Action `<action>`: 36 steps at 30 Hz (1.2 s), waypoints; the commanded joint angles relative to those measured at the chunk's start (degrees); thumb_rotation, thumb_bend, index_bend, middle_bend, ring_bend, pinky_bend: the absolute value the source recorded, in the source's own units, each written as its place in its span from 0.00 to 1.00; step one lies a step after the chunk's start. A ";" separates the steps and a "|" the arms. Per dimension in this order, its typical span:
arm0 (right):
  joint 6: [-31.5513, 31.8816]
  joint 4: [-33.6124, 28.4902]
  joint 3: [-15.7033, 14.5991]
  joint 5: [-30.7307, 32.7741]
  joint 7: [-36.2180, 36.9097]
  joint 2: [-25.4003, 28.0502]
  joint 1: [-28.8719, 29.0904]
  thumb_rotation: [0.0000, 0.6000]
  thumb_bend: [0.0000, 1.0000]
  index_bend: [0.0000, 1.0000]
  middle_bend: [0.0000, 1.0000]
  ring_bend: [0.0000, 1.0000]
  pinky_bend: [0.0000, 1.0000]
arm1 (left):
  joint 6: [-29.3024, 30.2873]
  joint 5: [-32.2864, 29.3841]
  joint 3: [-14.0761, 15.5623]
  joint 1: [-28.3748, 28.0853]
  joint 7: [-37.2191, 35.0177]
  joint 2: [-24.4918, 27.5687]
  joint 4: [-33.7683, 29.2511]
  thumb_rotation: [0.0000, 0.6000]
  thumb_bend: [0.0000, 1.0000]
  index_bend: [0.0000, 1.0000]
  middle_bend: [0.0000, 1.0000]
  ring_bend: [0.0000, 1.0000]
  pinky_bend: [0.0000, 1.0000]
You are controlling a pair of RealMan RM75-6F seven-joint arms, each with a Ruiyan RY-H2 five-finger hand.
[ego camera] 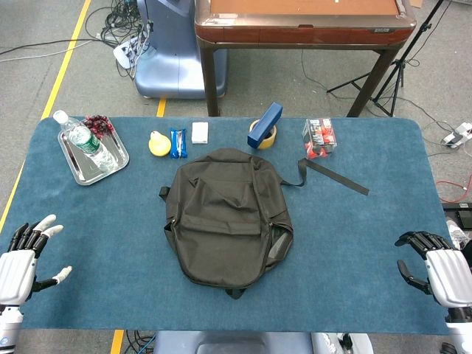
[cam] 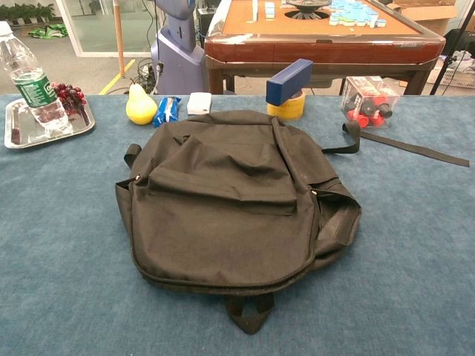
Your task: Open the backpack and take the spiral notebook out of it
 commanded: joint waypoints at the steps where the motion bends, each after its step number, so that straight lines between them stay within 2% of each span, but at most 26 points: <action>1: -0.06 0.10 0.07 -0.05 0.10 -0.02 0.12 1.00 0.39 0.40 0.33 0.26 0.30 | -0.01 -0.02 0.06 0.04 0.14 0.03 -0.17 1.00 0.17 0.21 0.10 0.08 0.01; 10: 1.66 -0.84 1.86 0.68 -0.69 1.70 0.33 1.00 0.39 0.40 0.33 0.26 0.30 | -2.07 2.37 0.87 -1.37 -1.64 1.12 0.90 1.00 0.17 0.21 0.10 0.08 0.01; 21: 2.10 -4.19 3.52 2.48 -2.42 5.48 0.60 1.00 0.39 0.40 0.33 0.26 0.30 | -9.99 9.49 2.69 -8.14 -8.01 0.88 5.17 1.00 0.17 0.20 0.10 0.08 0.01; 28: 1.65 -5.08 3.99 3.01 -2.70 6.41 1.01 1.00 0.39 0.40 0.33 0.26 0.30 | -13.00 15.30 3.78 -13.21 -11.78 -2.49 10.18 1.00 0.17 0.16 0.09 0.08 0.01; 36: 0.94 -5.81 3.88 2.94 -3.58 6.16 1.43 1.00 0.39 0.40 0.33 0.26 0.30 | -12.76 21.16 4.77 -18.17 -15.75 -9.71 17.45 1.00 0.17 0.06 0.00 0.03 0.01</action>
